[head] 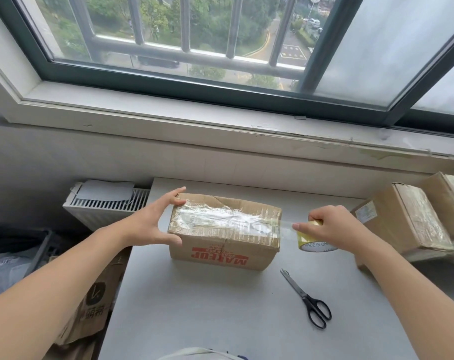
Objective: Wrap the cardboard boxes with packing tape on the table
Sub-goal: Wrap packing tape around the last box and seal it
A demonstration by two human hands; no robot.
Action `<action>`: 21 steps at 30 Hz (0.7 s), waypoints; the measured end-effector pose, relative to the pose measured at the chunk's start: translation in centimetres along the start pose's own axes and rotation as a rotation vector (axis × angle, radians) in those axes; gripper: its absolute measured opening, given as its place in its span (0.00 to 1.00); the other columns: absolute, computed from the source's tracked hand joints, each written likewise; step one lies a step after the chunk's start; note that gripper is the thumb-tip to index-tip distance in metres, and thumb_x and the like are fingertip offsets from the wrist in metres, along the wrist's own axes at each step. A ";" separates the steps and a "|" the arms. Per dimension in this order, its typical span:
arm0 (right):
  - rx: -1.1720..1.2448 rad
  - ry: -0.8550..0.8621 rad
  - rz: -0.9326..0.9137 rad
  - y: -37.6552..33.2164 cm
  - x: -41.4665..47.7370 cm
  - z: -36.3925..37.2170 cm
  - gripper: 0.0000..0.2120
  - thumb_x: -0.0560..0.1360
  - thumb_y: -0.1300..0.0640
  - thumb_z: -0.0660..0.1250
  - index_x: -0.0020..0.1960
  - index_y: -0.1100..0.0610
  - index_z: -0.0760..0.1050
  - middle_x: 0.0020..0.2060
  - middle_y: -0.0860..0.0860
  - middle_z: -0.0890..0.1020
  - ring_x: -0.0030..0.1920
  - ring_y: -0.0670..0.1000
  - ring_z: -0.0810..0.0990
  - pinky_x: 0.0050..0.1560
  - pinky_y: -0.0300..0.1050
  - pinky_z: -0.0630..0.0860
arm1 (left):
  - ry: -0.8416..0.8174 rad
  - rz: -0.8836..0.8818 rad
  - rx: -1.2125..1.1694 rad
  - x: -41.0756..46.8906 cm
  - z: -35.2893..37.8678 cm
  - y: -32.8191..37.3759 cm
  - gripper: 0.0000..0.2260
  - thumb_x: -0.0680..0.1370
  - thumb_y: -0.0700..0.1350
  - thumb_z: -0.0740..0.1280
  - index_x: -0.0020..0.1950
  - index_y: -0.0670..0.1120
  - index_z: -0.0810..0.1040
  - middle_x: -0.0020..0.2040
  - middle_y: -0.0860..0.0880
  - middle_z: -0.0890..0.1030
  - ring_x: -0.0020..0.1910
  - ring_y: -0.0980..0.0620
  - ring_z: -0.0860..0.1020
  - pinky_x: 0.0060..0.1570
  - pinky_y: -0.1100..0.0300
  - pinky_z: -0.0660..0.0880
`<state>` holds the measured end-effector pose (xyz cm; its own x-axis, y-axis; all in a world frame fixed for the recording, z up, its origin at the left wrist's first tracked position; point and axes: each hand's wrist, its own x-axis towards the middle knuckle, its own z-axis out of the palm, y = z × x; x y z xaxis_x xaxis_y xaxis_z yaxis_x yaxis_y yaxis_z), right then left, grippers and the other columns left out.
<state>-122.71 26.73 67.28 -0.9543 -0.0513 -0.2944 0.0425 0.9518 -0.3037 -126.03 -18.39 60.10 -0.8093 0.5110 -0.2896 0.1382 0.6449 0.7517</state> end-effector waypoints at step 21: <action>0.010 0.040 0.004 0.0 -0.3 0.9 0.29 0.74 0.37 0.71 0.31 0.59 0.69 0.26 0.53 0.68 0.31 0.52 0.67 0.34 0.48 0.60 | 0.180 -0.085 0.611 2.8 5.8 6.5 0.28 0.86 0.52 0.47 0.84 0.47 0.46 0.84 0.52 0.48 0.83 0.50 0.42 0.80 0.38 0.48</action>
<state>-122.13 26.47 66.56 -0.9651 -0.0357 -0.2596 0.0489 0.9488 -0.3122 -124.04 -9.47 60.69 -0.9075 0.3750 -0.1896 0.3270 0.9136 0.2417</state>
